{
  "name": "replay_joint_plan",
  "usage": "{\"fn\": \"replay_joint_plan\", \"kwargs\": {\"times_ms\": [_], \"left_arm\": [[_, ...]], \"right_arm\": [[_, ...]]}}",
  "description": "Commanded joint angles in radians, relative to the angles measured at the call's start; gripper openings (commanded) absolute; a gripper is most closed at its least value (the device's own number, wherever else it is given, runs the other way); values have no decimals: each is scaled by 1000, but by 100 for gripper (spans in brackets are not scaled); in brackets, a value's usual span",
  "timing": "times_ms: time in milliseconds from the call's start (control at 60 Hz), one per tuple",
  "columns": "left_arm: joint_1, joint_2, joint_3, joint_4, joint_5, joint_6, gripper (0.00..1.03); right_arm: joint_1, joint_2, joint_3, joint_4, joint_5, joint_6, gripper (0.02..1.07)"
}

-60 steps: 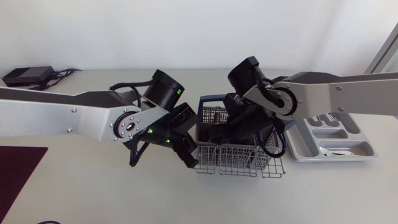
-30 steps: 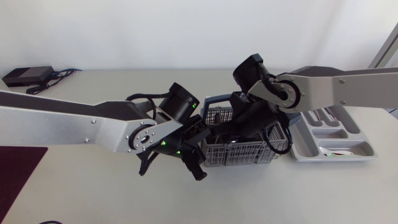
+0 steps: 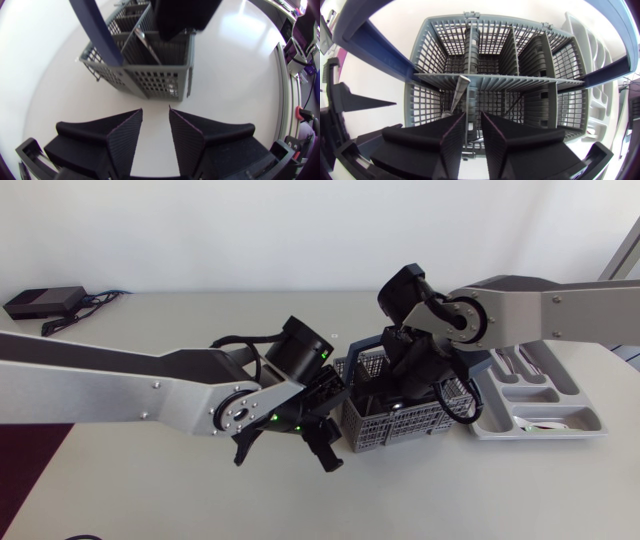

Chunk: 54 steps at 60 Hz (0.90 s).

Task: Sort the cutlery from the basket into the organizer compartments.

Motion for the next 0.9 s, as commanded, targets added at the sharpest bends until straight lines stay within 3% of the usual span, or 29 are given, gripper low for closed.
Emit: {"fn": "replay_joint_plan", "kwargs": {"times_ms": [0,283,567,883], "left_arm": [[-40,-67,22,61,-14,-11,39],[-80,-30,79,155,-35,-3,39],[-56,46,106,169,0,-17,39],[-82,118,129,206,2,-22,39]], "right_arm": [[-15,4,-9,-46,32,6,28],[-26,-19,-18,-53,52,5,28],[-61,-58,-38,-52,62,8,28],[-103,-79,-60,-53,68,-2,28]]}}
